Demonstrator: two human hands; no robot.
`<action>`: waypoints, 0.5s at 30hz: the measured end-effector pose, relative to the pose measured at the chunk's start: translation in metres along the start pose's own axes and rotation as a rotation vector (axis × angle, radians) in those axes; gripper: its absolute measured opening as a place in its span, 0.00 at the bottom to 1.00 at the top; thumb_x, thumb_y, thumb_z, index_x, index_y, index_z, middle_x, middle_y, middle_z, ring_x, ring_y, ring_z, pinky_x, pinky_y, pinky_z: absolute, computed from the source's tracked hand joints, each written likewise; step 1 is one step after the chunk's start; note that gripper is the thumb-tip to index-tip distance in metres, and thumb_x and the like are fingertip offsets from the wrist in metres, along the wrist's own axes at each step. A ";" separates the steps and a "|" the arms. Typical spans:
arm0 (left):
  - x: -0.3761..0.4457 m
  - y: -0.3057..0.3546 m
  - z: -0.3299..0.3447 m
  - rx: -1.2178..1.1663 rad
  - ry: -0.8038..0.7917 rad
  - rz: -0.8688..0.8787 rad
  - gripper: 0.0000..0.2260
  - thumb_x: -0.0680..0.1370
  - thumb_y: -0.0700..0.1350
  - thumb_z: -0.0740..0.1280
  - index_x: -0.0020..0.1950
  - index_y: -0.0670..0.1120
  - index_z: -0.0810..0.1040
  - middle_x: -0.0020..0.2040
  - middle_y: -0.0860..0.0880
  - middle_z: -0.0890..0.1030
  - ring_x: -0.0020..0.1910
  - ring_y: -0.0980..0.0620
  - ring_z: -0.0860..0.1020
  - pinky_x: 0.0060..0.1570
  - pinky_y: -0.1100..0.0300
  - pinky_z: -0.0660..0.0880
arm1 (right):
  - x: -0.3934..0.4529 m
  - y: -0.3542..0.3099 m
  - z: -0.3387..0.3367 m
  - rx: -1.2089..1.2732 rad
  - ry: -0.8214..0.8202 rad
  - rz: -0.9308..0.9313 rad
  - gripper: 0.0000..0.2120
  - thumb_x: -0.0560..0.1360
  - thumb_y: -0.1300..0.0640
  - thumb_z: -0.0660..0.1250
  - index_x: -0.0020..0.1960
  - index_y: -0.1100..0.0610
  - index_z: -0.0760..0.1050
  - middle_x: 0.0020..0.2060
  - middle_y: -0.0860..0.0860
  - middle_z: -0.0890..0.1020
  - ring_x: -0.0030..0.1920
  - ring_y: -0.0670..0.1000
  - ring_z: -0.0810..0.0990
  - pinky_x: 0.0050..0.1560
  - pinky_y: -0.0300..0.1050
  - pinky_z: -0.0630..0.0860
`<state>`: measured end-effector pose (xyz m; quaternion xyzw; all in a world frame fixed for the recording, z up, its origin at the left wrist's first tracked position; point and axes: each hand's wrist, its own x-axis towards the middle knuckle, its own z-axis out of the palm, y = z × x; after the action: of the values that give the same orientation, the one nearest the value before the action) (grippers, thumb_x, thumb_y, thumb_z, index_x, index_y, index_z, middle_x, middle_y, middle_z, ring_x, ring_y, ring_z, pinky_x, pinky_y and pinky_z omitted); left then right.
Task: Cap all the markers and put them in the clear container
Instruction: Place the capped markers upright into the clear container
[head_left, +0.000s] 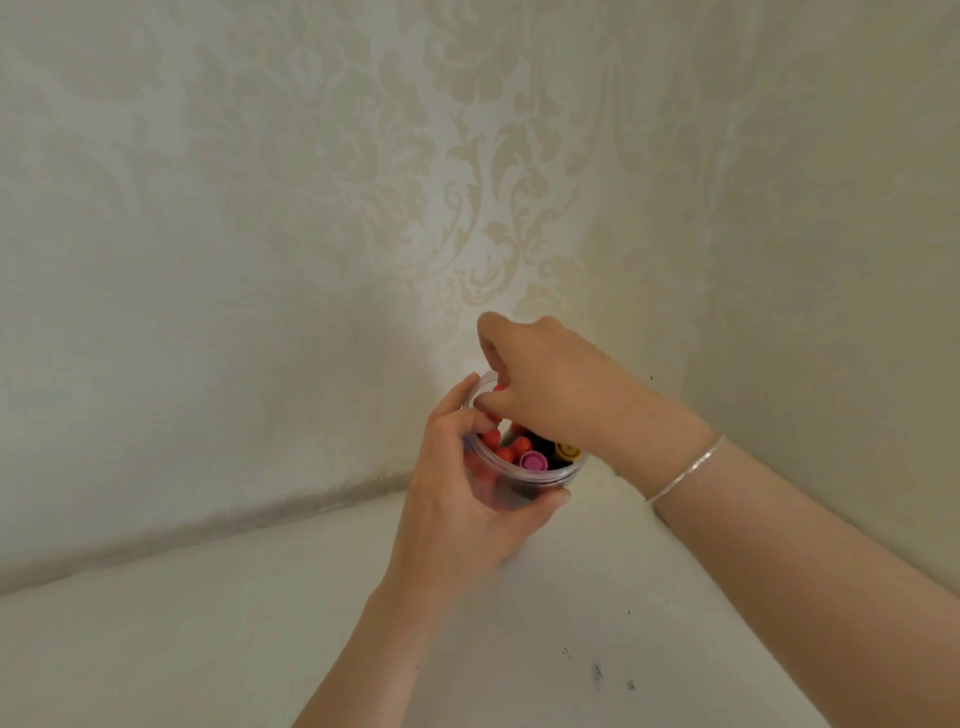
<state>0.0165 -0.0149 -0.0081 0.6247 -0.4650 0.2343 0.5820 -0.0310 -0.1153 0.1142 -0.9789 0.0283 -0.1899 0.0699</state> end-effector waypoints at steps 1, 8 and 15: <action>0.001 0.002 0.004 -0.012 -0.002 0.006 0.33 0.60 0.38 0.82 0.55 0.51 0.66 0.69 0.63 0.64 0.73 0.51 0.64 0.60 0.74 0.67 | -0.001 0.007 -0.004 0.066 -0.033 0.014 0.08 0.73 0.56 0.67 0.45 0.55 0.67 0.39 0.52 0.75 0.38 0.53 0.76 0.35 0.45 0.73; 0.021 0.015 0.051 -0.101 -0.057 0.094 0.33 0.59 0.38 0.83 0.55 0.47 0.66 0.67 0.57 0.66 0.73 0.50 0.65 0.61 0.72 0.67 | -0.013 0.057 -0.013 -0.191 -0.011 0.145 0.03 0.74 0.58 0.65 0.45 0.53 0.76 0.45 0.54 0.79 0.44 0.57 0.79 0.38 0.45 0.71; 0.031 -0.002 0.103 -0.100 -0.148 0.203 0.33 0.59 0.45 0.83 0.55 0.43 0.67 0.65 0.53 0.67 0.72 0.47 0.66 0.64 0.63 0.69 | -0.044 0.098 -0.022 -0.286 -0.087 0.220 0.11 0.76 0.60 0.61 0.56 0.54 0.78 0.44 0.54 0.76 0.39 0.54 0.74 0.34 0.42 0.67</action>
<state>0.0067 -0.1218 -0.0053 0.5601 -0.5786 0.2218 0.5499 -0.0832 -0.2116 0.1039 -0.9772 0.1590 -0.1325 -0.0485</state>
